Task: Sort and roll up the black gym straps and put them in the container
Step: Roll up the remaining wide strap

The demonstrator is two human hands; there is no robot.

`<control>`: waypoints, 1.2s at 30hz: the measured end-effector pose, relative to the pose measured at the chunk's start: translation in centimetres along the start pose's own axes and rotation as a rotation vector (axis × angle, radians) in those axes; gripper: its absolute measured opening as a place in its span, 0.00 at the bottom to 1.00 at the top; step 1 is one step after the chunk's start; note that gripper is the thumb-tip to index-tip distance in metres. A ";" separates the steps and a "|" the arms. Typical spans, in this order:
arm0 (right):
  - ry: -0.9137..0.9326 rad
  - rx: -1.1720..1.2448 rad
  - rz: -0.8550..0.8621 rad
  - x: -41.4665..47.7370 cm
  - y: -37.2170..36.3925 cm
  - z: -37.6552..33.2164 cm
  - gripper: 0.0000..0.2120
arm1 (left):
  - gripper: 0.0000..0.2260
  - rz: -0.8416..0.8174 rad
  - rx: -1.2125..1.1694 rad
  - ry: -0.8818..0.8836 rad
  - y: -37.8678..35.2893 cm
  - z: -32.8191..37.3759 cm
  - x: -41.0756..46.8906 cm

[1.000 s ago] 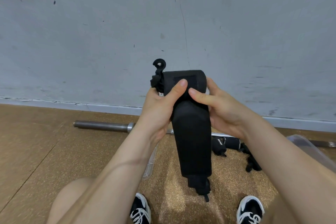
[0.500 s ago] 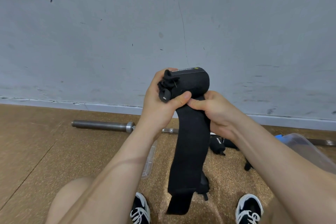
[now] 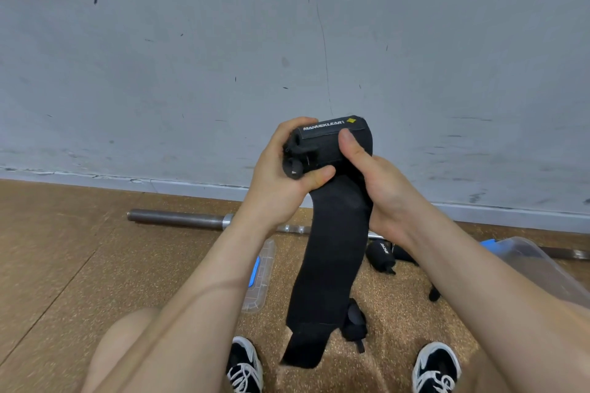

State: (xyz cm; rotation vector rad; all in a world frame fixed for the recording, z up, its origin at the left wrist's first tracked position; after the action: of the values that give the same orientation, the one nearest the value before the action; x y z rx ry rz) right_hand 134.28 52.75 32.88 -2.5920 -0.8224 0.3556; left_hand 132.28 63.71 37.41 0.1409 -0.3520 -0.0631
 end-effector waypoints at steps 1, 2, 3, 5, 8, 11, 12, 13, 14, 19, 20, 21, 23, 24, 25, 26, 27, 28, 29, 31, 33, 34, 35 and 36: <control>0.023 -0.011 0.014 0.0 0.2 -0.2 0.29 | 0.26 -0.028 0.022 0.017 0.0 -0.1 0.0; 0.048 -0.019 0.019 0.0 0.3 -0.5 0.28 | 0.26 -0.063 0.032 0.041 0.1 -0.2 0.0; 0.071 -0.029 0.019 -0.1 0.5 -0.8 0.26 | 0.26 -0.107 0.021 0.070 0.3 -0.1 0.0; 0.109 -0.066 0.011 0.0 0.8 -1.3 0.23 | 0.24 -0.172 -0.064 0.151 0.7 0.1 -0.1; 0.146 -0.180 -0.044 0.0 0.5 -1.7 0.20 | 0.19 -0.100 -0.097 0.249 1.7 -0.1 -0.2; 0.132 -0.235 -0.158 0.0 -0.5 -1.5 0.19 | 0.17 -0.134 -0.064 0.275 1.1 -0.5 -0.3; 0.111 -0.225 -0.191 -0.2 -0.8 -1.3 0.19 | 0.17 -0.150 -0.081 0.276 1.0 -0.6 -0.3; 0.083 -0.200 -0.215 -0.3 -1.0 -1.1 0.19 | 0.16 -0.142 -0.083 0.272 1.0 -0.5 -0.3; 0.051 -0.163 -0.232 -0.4 -1.1 -0.8 0.20 | 0.15 -0.113 -0.065 0.261 1.4 -0.3 -0.3; -0.085 -0.060 -0.286 -0.7 -1.0 0.6 0.16 | 0.16 0.082 0.069 0.209 2.9 1.0 -0.5; -0.106 -0.083 -0.296 -0.8 -0.9 0.9 0.14 | 0.15 0.132 0.070 0.215 3.5 1.1 -0.7; -0.121 -0.103 -0.287 -0.8 -0.7 1.2 0.13 | 0.14 0.167 0.056 0.221 3.9 1.0 -0.8; -0.128 -0.137 -0.222 -0.6 -0.3 1.7 0.10 | 0.16 0.167 0.060 0.216 4.1 0.8 -0.8; -0.117 -0.162 -0.180 -0.4 -0.1 1.9 0.08 | 0.18 0.140 0.088 0.205 3.7 0.7 -0.7; -0.101 -0.198 -0.139 -0.3 0.1 1.9 0.06 | 0.20 0.106 0.120 0.191 3.2 0.5 -0.6; -0.086 -0.239 -0.101 -0.2 0.3 1.9 0.06 | 0.22 0.077 0.151 0.176 2.7 0.3 -0.5; -0.076 -0.272 -0.073 -0.1 0.5 1.8 0.06 | 0.23 0.063 0.172 0.157 2.2 0.2 -0.5; -0.070 -0.289 -0.056 -0.1 0.7 1.8 0.06 | 0.24 0.064 0.185 0.138 2.0 0.0 -0.5; -0.067 -0.291 -0.045 -0.1 0.7 1.7 0.06 | 0.25 0.070 0.195 0.119 1.9 -0.2 -0.5; -0.061 -0.282 -0.027 0.0 0.9 1.5 0.06 | 0.25 0.083 0.212 0.078 1.6 -0.3 -0.6; -0.052 -0.272 -0.012 0.1 1.0 1.4 0.06 | 0.25 0.087 0.242 0.033 1.1 -0.2 -0.7; -0.049 -0.263 -0.005 0.1 1.1 1.4 0.07 | 0.25 0.089 0.268 0.015 0.9 -0.1 -0.8; -0.051 -0.245 0.003 0.1 1.1 1.4 0.08 | 0.25 0.088 0.303 -0.004 0.6 0.1 -0.9; -0.060 -0.223 0.007 0.0 1.1 1.5 0.08 | 0.25 0.085 0.346 -0.023 0.4 0.2 -0.9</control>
State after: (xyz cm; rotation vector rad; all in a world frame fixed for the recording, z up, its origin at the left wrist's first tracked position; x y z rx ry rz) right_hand 134.31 52.34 31.03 -2.8022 -0.9213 0.3640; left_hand 131.40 64.19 37.36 0.4670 -0.3897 0.0809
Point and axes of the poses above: each hand's wrist, its own x-axis towards the middle knuckle, its own y-axis out of the back of the hand, z = x × y, the point moved 9 cm from there along x, towards the middle knuckle, and after that the axes turned 8 degrees about -z, right-handed, at the moved point
